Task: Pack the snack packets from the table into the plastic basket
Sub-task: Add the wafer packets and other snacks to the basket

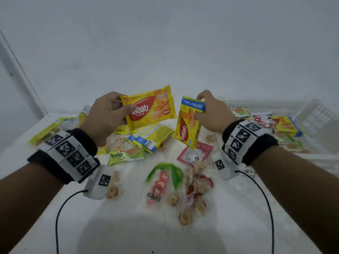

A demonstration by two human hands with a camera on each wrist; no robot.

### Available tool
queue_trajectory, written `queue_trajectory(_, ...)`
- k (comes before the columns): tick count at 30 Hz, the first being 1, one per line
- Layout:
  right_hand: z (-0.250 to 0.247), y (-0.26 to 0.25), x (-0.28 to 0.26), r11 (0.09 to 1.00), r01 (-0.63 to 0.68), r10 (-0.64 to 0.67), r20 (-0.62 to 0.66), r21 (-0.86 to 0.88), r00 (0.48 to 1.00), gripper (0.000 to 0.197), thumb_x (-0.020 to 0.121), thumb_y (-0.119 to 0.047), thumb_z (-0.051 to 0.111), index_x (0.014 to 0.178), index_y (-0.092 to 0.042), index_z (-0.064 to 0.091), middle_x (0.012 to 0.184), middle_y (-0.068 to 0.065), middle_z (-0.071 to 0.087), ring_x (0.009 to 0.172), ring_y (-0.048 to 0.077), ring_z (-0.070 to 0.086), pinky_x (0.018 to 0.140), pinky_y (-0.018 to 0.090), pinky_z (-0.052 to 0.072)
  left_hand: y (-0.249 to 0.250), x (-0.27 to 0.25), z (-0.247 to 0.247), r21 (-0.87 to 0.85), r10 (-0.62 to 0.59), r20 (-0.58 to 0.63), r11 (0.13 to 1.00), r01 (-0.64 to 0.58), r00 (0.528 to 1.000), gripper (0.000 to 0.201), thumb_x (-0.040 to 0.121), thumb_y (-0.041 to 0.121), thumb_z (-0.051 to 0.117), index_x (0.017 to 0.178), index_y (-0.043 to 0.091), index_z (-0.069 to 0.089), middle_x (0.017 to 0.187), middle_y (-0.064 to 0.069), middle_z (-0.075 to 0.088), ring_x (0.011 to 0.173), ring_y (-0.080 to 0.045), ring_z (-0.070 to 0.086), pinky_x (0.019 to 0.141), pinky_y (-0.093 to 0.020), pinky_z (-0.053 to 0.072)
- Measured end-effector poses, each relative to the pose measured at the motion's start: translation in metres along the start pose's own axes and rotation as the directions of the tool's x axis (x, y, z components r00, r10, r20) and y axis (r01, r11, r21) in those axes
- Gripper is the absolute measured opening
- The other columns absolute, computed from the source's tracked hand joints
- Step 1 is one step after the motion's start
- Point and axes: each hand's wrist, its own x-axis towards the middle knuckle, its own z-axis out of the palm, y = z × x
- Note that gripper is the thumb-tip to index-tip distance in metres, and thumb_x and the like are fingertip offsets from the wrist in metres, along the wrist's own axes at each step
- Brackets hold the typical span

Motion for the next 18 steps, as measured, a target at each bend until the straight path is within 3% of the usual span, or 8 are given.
queue_trajectory(6, -0.035, 0.027, -0.030, 0.960, -0.147, 0.195, -0.195, 0.237, 0.961, 0.029, 0.095, -0.025, 0.068, 0.112, -0.018, 0.046, 0.090, 0.000, 0.060, 0.078, 0.021, 0.065, 0.058, 0.032, 0.046, 0.009, 0.001, 0.032, -0.023, 0.035, 0.123, 0.999, -0.033, 0.992, 0.024, 0.096, 0.013, 0.069, 0.116, 0.001, 0.063, 0.101, -0.010, 0.078, 0.093, -0.026, 0.076, 0.076, -0.039, 0.063)
queue_trajectory(10, -0.057, 0.053, -0.054, 0.916, -0.209, 0.312, -0.278, 0.343, 0.909, 0.029, 0.093, -0.026, 0.070, 0.096, -0.020, 0.042, 0.097, 0.010, 0.066, 0.087, 0.030, 0.070, 0.066, 0.041, 0.054, 0.020, 0.002, 0.069, -0.065, 0.050, 0.199, 0.997, -0.038, 0.979, 0.023, 0.095, 0.011, 0.068, 0.114, -0.001, 0.062, 0.101, -0.013, 0.077, 0.093, -0.028, 0.076, 0.075, -0.038, 0.064)
queue_trajectory(12, -0.069, 0.067, -0.063, 0.885, -0.228, 0.365, -0.299, 0.406, 0.882, 0.030, 0.092, -0.028, 0.071, 0.092, -0.024, 0.041, 0.098, 0.010, 0.067, 0.087, 0.032, 0.071, 0.074, 0.051, 0.060, 0.026, 0.003, 0.090, -0.064, 0.065, 0.240, 0.997, -0.052, 0.969, 0.022, 0.095, 0.012, 0.069, 0.113, 0.000, 0.063, 0.100, -0.011, 0.078, 0.094, -0.028, 0.076, 0.075, -0.039, 0.063)
queue_trajectory(14, -0.081, 0.081, -0.070, 0.860, -0.229, 0.394, -0.308, 0.455, 0.866, 0.030, 0.090, -0.029, 0.071, 0.090, -0.027, 0.041, 0.099, 0.011, 0.068, 0.086, 0.034, 0.072, 0.074, 0.057, 0.060, 0.032, 0.005, 0.110, -0.069, 0.076, 0.279, 0.996, -0.059, 0.957, 0.024, 0.095, 0.013, 0.069, 0.114, -0.001, 0.062, 0.103, -0.013, 0.077, 0.096, -0.028, 0.075, 0.079, -0.042, 0.062)
queue_trajectory(18, -0.105, 0.113, -0.076, 0.840, -0.237, 0.430, -0.334, 0.487, 0.838, 0.028, 0.091, -0.025, 0.070, 0.093, -0.023, 0.042, 0.100, 0.012, 0.068, 0.084, 0.034, 0.074, 0.073, 0.057, 0.060, 0.046, 0.008, 0.156, -0.057, 0.090, 0.333, 0.996, -0.076, 0.938, 0.029, 0.096, 0.015, 0.069, 0.117, -0.002, 0.061, 0.106, -0.014, 0.076, 0.097, -0.028, 0.075, 0.082, -0.044, 0.061)
